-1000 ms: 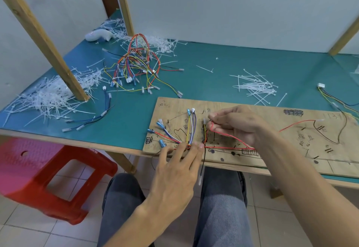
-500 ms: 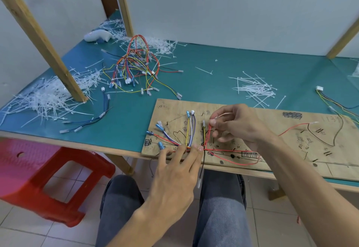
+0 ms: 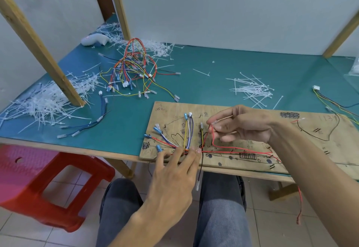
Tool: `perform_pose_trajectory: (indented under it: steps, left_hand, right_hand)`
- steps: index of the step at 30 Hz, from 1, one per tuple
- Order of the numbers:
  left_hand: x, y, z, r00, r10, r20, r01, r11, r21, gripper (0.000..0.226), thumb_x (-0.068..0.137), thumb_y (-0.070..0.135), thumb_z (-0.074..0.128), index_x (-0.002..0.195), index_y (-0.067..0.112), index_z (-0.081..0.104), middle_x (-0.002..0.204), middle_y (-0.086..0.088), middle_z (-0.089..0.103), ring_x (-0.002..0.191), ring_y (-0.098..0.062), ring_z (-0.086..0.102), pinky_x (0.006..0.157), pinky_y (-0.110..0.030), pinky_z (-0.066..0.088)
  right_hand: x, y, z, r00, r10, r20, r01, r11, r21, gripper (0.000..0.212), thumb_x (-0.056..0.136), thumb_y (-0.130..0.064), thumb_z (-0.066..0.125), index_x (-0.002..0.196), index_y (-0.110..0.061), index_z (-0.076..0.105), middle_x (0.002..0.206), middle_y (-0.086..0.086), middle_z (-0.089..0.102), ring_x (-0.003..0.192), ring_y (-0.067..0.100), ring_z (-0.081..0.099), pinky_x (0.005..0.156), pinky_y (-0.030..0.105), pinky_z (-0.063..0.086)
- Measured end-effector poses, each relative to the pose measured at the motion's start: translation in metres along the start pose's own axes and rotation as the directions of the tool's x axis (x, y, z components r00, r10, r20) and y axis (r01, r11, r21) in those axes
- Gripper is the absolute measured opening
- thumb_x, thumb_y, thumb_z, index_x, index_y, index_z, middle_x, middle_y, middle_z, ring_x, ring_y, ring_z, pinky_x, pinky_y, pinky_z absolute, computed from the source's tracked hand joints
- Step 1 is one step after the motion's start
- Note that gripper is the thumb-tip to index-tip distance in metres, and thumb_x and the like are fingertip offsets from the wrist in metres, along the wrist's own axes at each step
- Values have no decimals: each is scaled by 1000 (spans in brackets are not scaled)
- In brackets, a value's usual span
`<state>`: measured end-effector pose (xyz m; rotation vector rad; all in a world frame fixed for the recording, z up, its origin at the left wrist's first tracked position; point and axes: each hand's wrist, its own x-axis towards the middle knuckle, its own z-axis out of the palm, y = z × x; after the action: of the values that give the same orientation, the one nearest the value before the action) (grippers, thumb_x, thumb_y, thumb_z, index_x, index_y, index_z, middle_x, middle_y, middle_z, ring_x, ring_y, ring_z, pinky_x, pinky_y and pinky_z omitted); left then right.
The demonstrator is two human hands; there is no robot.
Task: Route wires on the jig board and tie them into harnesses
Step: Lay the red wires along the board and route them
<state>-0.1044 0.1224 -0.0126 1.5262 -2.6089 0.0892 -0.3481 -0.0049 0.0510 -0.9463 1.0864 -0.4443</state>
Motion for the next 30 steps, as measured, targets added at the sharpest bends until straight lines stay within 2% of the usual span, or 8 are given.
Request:
perform_pose_trajectory:
  steps: [2, 5, 10, 12, 16, 21, 25, 30]
  left_hand:
    - [0, 1, -1, 1000, -7, 3, 7, 1000, 3, 92, 63, 16, 85, 150, 10, 56, 137, 0, 60, 122, -29, 51, 95, -49, 41]
    - [0, 1, -1, 1000, -10, 6, 10, 1000, 7, 92, 61, 17, 88, 148, 9, 58, 136, -1, 62, 121, -29, 52, 96, -49, 37]
    - [-1, 2, -3, 1000, -14, 7, 14, 1000, 15, 91, 61, 17, 87, 147, 9, 59, 138, -1, 63, 121, -29, 52, 96, -48, 36]
    - [-1, 2, -3, 1000, -15, 6, 15, 1000, 12, 92, 60, 16, 87, 147, 10, 60, 137, -1, 64, 120, -29, 53, 96, -47, 35]
    - [-1, 1, -2, 1000, -14, 16, 14, 1000, -1, 94, 57, 16, 89, 147, 10, 60, 137, -1, 64, 120, -30, 54, 96, -48, 35]
    - [-1, 0, -1, 999, -16, 27, 16, 1000, -15, 97, 55, 16, 90, 147, 11, 60, 138, -1, 65, 121, -29, 53, 97, -48, 34]
    - [0, -1, 0, 999, -10, 30, 11, 1000, -19, 97, 58, 16, 88, 150, 12, 57, 140, -1, 61, 122, -29, 53, 98, -49, 34]
    - [0, -3, 5, 1000, 3, 1, -3, 1000, -16, 90, 57, 17, 89, 143, 12, 61, 138, -1, 60, 121, -29, 53, 97, -49, 33]
  right_hand:
    - [-2, 2, -2, 999, -48, -26, 45, 992, -116, 34, 71, -4, 87, 104, -1, 80, 108, 23, 78, 97, 30, 79, 64, 29, 65]
    - [-4, 4, -1, 980, -170, -101, 135, 949, -285, 22, 80, -8, 89, 99, 0, 80, 98, 24, 79, 91, 33, 80, 62, 30, 64]
    - [-5, 3, 5, 936, -336, -109, 257, 859, -442, 11, 84, -16, 87, 94, -12, 86, 90, 17, 80, 87, 25, 78, 62, 33, 64]
    - [-7, 0, 4, 939, -336, -81, 270, 859, -435, 13, 86, -16, 86, 98, -13, 86, 92, 18, 80, 88, 28, 78, 63, 34, 64]
    - [-9, -4, 2, 944, -329, -32, 266, 812, -519, 9, 94, -23, 79, 101, -19, 84, 81, 16, 75, 68, 25, 70, 56, 31, 58]
    - [-5, -5, 2, 965, -251, 79, 261, 871, -416, 16, 96, -26, 76, 97, -11, 82, 78, 15, 69, 63, 23, 65, 52, 29, 53]
    - [-2, -2, 1, 970, -222, 96, 242, 895, -374, 16, 94, -25, 78, 94, -10, 81, 80, 15, 72, 65, 23, 69, 51, 27, 54]
    - [-2, -2, -11, 985, -143, 96, 168, 921, -351, 29, 81, -18, 90, 106, -6, 82, 96, 27, 78, 75, 22, 77, 57, 24, 60]
